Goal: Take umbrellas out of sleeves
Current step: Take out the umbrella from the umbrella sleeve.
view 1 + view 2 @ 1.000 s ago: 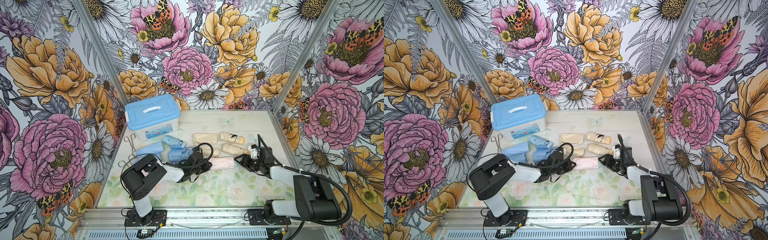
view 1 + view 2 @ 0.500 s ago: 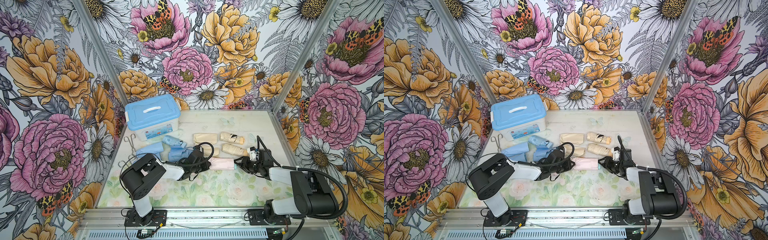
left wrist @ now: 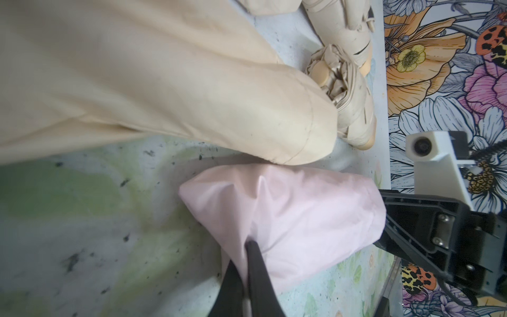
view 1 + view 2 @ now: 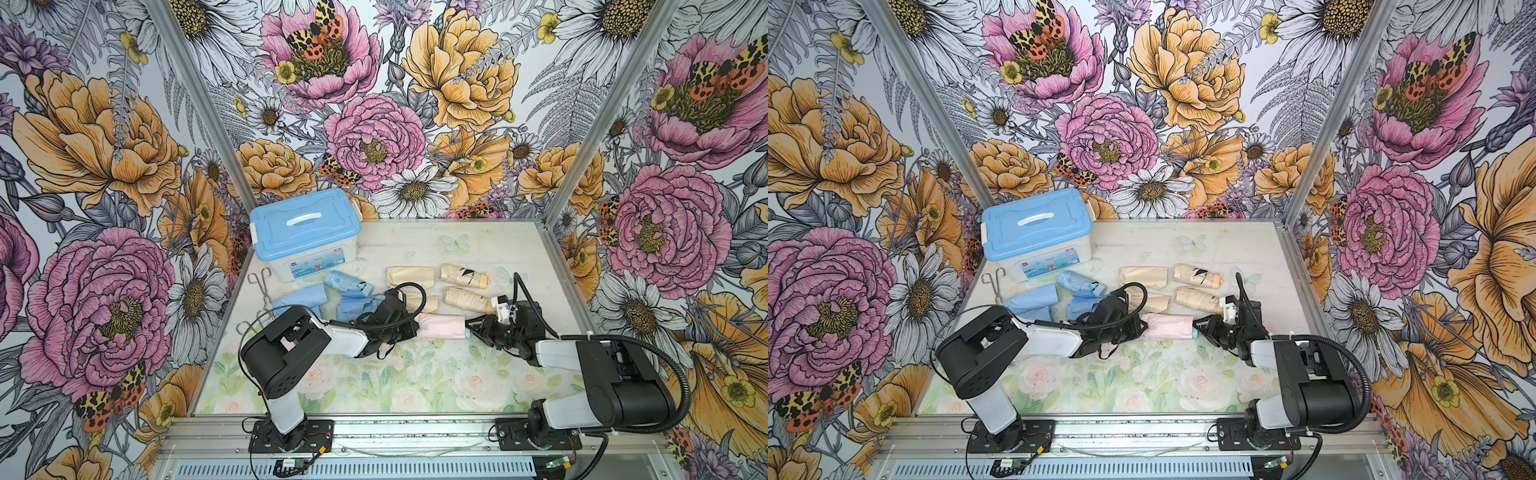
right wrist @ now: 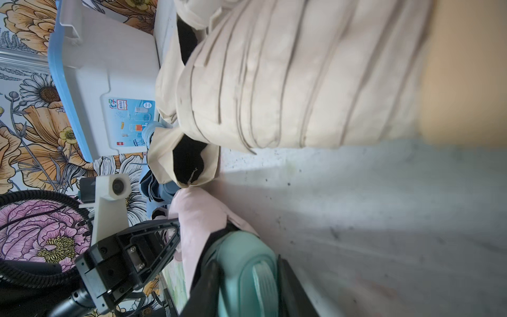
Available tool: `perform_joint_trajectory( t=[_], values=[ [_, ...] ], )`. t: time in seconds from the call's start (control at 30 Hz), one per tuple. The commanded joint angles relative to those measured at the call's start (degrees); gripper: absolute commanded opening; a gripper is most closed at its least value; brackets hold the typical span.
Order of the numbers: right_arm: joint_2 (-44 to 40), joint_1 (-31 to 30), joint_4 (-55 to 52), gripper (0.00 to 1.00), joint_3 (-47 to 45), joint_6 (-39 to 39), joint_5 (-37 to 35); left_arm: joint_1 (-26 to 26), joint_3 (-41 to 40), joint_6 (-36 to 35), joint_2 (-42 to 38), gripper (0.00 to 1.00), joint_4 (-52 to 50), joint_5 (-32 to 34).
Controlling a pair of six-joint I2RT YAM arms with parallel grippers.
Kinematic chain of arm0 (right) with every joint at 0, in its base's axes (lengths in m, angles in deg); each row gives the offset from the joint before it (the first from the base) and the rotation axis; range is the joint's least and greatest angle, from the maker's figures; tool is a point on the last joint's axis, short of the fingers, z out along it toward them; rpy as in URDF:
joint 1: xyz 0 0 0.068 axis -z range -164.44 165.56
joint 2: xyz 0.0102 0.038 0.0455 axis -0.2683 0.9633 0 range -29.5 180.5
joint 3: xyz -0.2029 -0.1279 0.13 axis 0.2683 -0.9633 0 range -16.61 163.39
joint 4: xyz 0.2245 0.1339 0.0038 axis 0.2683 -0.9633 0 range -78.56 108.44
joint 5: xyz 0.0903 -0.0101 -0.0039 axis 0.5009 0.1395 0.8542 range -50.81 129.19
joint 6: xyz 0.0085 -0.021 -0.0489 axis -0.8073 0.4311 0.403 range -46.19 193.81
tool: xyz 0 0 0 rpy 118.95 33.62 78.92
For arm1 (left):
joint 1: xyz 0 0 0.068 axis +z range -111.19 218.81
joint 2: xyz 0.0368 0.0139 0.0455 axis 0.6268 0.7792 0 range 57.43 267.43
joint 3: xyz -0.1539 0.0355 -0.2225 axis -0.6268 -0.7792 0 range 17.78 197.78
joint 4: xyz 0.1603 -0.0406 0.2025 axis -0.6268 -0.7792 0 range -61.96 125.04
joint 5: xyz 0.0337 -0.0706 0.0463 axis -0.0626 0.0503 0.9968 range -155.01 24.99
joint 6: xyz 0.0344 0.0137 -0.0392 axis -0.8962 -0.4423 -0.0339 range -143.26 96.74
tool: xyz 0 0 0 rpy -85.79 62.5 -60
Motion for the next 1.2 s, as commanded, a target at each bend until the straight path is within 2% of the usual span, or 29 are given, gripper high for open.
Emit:
perform_joint_trajectory(
  t=[0.0,0.2,0.67,1.17],
  values=[
    [-1.55,-0.92,1.27,0.08,-0.21,-0.25,0.89,0.36,0.6,-1.34,1.11,0.08,-2.25,0.7],
    [-2.24,-0.78,0.13,0.0,0.67,0.01,-0.27,0.97,-0.05,-1.49,0.44,0.08,-2.34,0.6],
    [-2.65,2.28,-2.05,0.0,0.72,0.55,0.1,3.06,-1.94,-2.66,-2.75,0.08,-4.32,1.49],
    [-3.55,2.63,-2.79,0.0,1.66,0.41,2.3,3.65,-1.78,-3.03,-2.93,0.08,-4.45,1.28]
  ],
)
